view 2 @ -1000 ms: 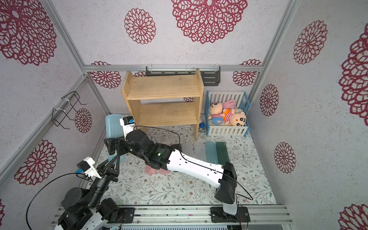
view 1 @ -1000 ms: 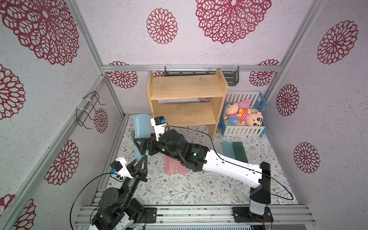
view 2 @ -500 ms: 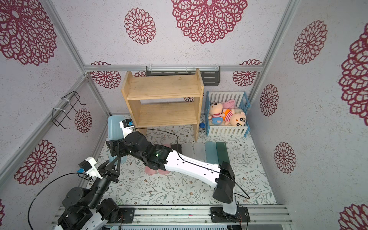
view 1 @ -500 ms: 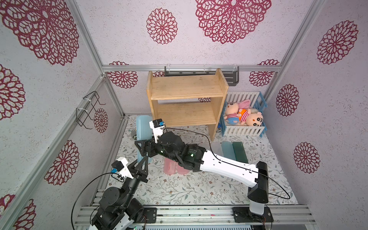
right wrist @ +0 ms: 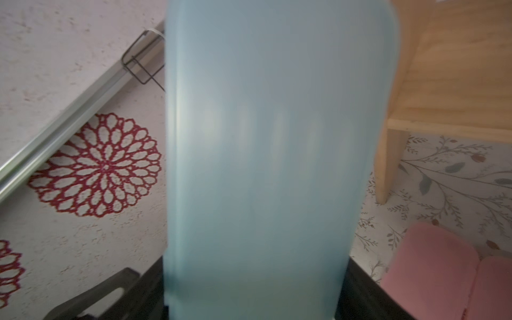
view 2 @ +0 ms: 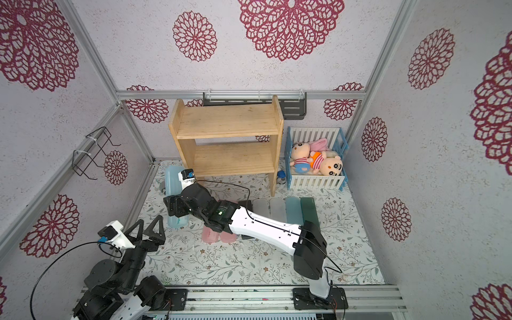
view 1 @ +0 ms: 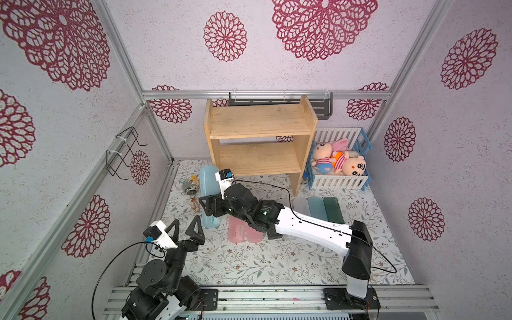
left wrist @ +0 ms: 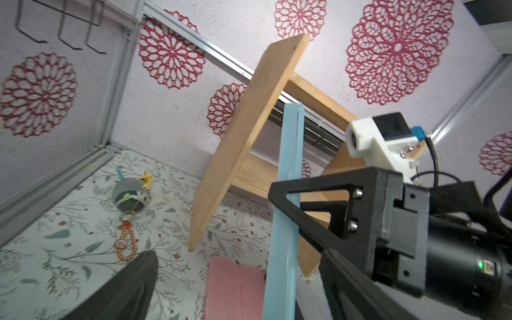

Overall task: Remove the pencil cases from the shelf
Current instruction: Place the pencil case at the center of the board.

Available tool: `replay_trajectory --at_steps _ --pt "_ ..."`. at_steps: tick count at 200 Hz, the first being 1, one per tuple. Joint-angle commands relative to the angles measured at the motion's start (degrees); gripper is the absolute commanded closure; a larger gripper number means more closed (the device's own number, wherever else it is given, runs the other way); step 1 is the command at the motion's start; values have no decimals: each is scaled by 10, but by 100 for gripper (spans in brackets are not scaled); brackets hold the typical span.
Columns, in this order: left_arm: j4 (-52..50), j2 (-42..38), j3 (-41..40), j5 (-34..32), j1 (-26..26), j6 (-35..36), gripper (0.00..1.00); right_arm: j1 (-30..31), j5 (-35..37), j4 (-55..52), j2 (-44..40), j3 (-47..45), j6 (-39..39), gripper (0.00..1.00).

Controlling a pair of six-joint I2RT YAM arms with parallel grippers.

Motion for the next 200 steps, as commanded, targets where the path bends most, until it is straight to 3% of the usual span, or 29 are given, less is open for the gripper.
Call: replay_trajectory --at_steps 1,30,62,129,200 --pt "-77 -5 20 -114 -5 -30 3 -10 -9 6 34 3 17 26" --pt "-125 4 39 -187 -6 -33 3 -10 -21 -10 93 31 36 26" --pt "-140 30 50 -225 -5 -15 3 -9 -42 -30 161 75 60 25" --pt "-121 68 34 -227 -5 -5 3 -16 -35 -72 250 139 110 19" --pt "-114 58 13 -218 -5 -3 3 -23 -19 -111 281 163 125 11"
